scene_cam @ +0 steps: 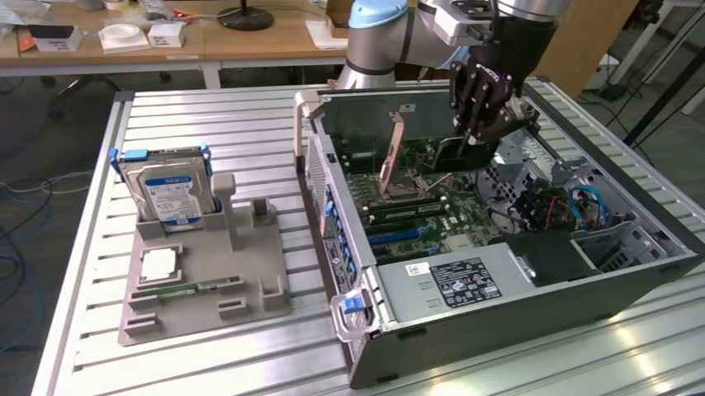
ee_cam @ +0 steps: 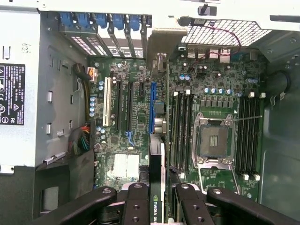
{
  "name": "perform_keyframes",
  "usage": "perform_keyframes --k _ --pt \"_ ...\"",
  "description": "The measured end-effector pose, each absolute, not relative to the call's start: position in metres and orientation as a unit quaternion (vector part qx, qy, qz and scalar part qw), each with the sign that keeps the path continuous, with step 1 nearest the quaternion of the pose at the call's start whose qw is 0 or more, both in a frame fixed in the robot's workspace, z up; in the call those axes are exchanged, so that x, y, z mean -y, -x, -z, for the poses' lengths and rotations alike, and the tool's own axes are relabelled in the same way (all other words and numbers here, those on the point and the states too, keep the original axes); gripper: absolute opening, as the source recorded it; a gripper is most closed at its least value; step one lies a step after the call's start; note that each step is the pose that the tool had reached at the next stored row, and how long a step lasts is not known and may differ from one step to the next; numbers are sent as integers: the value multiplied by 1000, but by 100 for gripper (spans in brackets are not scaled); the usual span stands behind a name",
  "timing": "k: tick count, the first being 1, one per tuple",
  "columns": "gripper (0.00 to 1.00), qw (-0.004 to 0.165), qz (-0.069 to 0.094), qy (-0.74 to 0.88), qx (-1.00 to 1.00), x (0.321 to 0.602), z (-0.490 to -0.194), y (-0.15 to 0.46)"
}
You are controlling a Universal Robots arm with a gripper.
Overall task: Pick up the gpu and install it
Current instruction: 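Insert the gpu into the slot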
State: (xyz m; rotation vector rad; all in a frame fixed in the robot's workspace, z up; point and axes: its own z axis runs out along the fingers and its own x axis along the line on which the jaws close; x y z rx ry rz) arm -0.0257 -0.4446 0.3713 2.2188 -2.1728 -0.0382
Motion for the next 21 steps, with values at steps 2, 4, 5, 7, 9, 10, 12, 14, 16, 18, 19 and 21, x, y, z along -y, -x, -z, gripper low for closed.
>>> perform_keyframes --k 2,4,5,7,9,10,12,14,16,18,19,21 --pt "26 18 12 -714 700 445 -371 26" --pt "26 18 12 -714 700 445 -370 26" --pt "26 18 12 -714 700 445 -370 26" --pt "26 18 12 -714 700 445 -369 26" --pt "26 18 12 -713 700 445 -369 26" --pt "26 18 12 -713 700 445 -369 26" --pt "26 18 12 -713 701 445 -368 26" --pt "26 18 12 -713 701 445 -368 26" --pt "26 18 12 -713 701 445 -368 26" --pt "26 18 12 -713 701 445 -367 26" --pt "26 18 12 -713 701 445 -367 26" --pt "26 18 12 -713 701 445 -366 26"
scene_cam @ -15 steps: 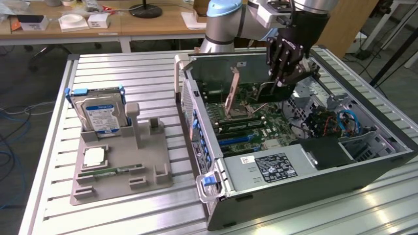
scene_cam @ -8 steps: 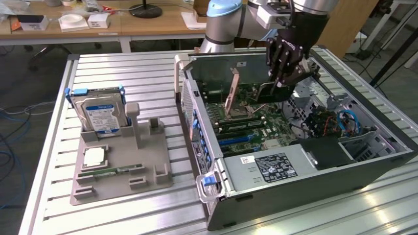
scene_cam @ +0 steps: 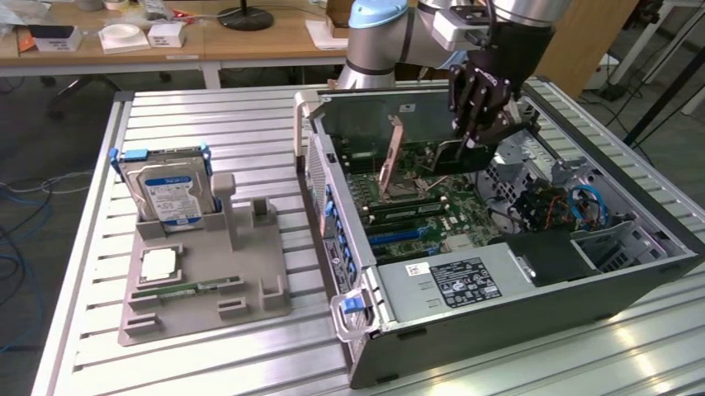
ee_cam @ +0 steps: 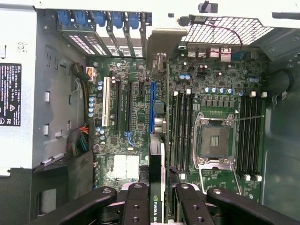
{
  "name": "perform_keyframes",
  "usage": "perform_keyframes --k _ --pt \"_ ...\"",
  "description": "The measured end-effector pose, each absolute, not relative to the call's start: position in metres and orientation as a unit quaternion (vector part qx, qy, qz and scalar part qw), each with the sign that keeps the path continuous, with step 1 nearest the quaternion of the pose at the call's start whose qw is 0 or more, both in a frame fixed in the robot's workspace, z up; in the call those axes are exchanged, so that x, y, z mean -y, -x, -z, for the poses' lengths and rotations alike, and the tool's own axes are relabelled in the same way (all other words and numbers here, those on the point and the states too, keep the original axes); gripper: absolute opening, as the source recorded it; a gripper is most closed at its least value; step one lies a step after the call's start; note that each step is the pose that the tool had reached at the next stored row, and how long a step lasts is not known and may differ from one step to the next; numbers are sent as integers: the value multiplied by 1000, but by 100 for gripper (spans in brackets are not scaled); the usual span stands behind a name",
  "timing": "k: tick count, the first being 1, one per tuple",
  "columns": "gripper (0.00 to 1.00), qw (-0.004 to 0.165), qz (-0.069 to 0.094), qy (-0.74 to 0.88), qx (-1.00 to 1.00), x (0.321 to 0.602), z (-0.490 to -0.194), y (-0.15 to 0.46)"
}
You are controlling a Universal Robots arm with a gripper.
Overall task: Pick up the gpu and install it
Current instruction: 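Insert the gpu into the slot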
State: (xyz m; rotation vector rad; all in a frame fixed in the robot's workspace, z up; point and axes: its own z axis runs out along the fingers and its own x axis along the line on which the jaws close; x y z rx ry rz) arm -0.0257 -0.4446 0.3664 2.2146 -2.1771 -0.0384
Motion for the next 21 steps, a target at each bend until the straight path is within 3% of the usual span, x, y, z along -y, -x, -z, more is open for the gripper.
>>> perform_keyframes --k 21 --pt "26 18 12 -711 702 445 -359 26"
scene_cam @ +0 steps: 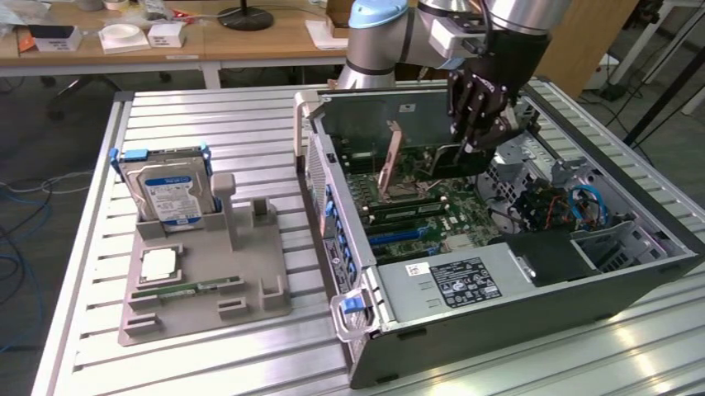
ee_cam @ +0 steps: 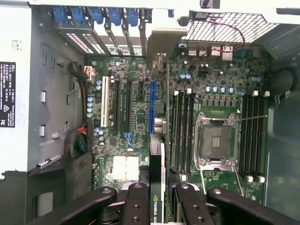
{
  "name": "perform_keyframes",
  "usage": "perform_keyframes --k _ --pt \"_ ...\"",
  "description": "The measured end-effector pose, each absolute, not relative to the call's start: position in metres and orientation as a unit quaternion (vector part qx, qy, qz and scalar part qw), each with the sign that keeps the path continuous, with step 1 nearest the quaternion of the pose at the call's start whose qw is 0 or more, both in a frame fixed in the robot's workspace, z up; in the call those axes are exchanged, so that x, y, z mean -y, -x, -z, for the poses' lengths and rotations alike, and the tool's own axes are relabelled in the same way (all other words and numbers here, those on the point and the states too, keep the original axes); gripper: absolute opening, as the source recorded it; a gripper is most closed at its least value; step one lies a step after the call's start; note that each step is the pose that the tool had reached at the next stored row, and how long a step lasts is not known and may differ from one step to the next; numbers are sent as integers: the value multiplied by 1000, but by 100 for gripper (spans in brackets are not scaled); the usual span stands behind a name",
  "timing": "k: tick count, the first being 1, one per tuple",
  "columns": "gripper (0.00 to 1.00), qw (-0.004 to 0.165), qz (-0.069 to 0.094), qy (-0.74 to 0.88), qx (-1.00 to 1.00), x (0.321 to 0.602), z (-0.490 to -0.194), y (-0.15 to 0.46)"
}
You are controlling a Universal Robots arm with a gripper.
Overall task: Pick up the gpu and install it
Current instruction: 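Insert the gpu into the slot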
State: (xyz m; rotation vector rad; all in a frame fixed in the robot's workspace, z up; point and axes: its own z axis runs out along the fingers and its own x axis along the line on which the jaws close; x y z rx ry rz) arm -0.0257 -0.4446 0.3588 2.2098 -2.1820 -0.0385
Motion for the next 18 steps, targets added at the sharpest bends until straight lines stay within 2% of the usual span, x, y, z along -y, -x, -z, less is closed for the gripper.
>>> perform_keyframes --k 18 --pt "26 18 12 -709 705 445 -351 26"
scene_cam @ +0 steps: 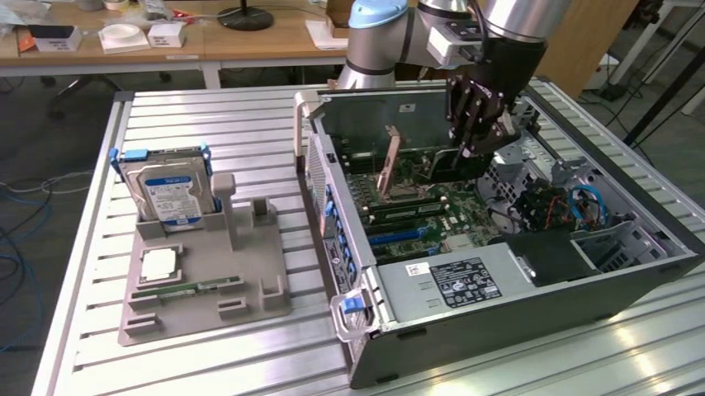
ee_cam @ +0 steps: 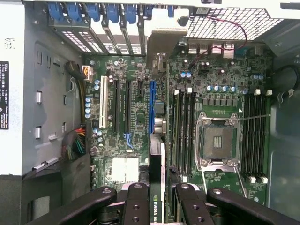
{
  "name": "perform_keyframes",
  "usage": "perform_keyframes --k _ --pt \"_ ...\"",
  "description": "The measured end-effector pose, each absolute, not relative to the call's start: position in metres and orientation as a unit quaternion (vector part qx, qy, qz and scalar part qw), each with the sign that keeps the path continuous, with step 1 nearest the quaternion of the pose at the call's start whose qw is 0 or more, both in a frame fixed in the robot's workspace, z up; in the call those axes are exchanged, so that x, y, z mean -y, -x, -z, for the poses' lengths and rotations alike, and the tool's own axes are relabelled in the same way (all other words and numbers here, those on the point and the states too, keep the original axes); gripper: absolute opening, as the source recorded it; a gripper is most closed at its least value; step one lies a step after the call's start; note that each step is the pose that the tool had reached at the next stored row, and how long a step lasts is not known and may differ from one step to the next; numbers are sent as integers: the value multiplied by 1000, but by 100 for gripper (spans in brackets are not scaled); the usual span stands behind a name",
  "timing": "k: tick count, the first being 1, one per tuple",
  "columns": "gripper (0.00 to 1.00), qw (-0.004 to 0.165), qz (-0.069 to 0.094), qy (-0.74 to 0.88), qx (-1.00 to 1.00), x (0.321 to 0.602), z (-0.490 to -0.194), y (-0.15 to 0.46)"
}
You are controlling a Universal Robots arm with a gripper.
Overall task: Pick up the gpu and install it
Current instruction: 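Insert the gpu into the slot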
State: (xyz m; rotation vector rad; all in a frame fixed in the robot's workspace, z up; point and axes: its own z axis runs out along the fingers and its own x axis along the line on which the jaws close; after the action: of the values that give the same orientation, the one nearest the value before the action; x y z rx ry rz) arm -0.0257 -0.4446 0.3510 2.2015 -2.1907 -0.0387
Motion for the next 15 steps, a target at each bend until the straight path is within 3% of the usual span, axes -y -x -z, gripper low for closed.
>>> perform_keyframes --k 15 --pt "26 18 12 -707 707 445 -345 26"
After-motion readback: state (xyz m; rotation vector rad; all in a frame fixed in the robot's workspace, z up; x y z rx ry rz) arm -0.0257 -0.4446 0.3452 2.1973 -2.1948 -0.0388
